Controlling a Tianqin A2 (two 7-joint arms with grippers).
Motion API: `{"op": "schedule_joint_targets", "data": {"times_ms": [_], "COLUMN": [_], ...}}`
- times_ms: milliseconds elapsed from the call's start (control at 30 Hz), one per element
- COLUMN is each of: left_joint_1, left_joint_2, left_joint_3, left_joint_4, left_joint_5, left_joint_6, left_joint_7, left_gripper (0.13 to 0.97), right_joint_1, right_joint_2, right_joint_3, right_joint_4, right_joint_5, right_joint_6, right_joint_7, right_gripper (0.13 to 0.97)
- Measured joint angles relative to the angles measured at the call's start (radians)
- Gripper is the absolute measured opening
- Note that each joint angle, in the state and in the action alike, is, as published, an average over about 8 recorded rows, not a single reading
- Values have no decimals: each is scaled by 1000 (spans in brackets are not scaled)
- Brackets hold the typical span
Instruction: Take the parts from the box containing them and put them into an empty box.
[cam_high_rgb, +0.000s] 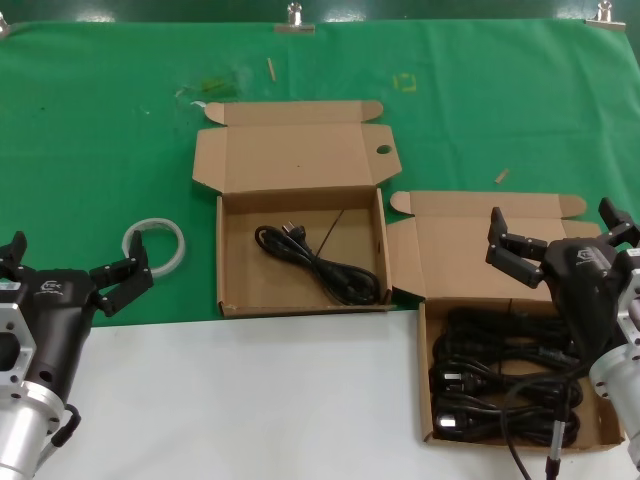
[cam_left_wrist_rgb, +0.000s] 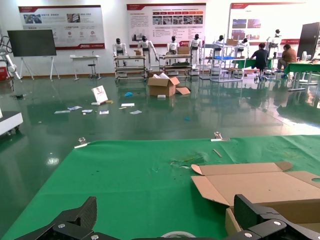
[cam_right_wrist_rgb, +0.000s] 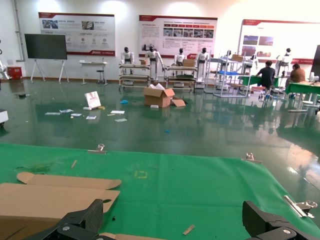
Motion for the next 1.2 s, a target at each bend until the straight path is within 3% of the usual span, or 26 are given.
{"op": "schedule_joint_targets", "data": {"times_ms": [1200], "left_joint_1": [0], "left_joint_2": [0], "left_joint_3": [0], "left_joint_4": [0], "left_joint_5": [0], "left_joint_6": [0], "left_joint_7": [0], "left_gripper": [965], "right_joint_1": [0], "right_joint_2": [0], "right_joint_3": [0], "right_joint_4": [0], "right_joint_5": [0], "right_joint_6": [0], "right_joint_7": [0], "right_gripper": [966]}}
